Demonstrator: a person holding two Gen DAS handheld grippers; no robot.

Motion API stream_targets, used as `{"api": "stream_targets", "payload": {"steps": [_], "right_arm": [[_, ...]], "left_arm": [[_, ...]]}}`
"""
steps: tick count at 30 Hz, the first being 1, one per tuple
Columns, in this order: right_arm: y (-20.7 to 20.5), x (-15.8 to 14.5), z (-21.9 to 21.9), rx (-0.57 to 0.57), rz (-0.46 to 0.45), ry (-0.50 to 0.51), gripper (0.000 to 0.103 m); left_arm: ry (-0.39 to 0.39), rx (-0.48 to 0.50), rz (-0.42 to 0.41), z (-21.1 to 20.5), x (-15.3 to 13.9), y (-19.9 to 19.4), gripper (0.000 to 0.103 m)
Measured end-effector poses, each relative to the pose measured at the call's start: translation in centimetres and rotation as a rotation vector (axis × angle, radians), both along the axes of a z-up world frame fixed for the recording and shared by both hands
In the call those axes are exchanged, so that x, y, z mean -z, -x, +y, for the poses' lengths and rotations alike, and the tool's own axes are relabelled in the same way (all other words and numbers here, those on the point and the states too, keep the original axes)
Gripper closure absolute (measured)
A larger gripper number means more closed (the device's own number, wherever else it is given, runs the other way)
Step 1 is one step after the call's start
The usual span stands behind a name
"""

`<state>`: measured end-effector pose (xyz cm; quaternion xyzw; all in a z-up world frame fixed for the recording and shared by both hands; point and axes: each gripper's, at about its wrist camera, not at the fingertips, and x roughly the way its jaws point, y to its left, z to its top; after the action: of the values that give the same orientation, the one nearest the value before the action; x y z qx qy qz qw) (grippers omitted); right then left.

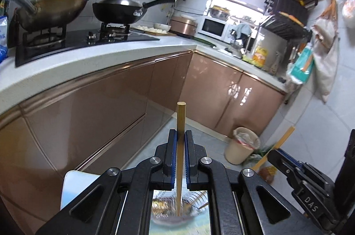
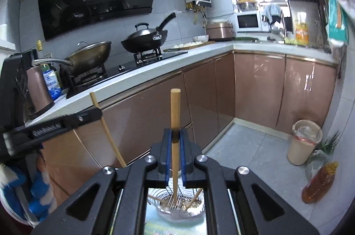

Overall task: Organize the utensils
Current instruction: 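Lift the left tool's chopstick over the wire holder while the right tool carries its own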

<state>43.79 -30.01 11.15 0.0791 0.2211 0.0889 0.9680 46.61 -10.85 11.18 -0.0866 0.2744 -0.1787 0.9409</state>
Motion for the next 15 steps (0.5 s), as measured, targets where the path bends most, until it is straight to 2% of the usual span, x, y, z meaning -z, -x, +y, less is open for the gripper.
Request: {"api": "stream_targets", "payload": {"steps": [8, 15], "right_arm": [[-3.8, 7.5, -0.4, 0.007, 0.042, -0.025, 0.097], [-5.0, 11.6, -0.1, -0.011, 0.082, -0.042, 0.096]], "left_arm": [[-0.037, -0.031, 0.046, -2.0, 7.6, -3.6, 0.097], [-0.118, -0.047, 0.027, -3.4, 10.4, -3.4, 0.097]]}}
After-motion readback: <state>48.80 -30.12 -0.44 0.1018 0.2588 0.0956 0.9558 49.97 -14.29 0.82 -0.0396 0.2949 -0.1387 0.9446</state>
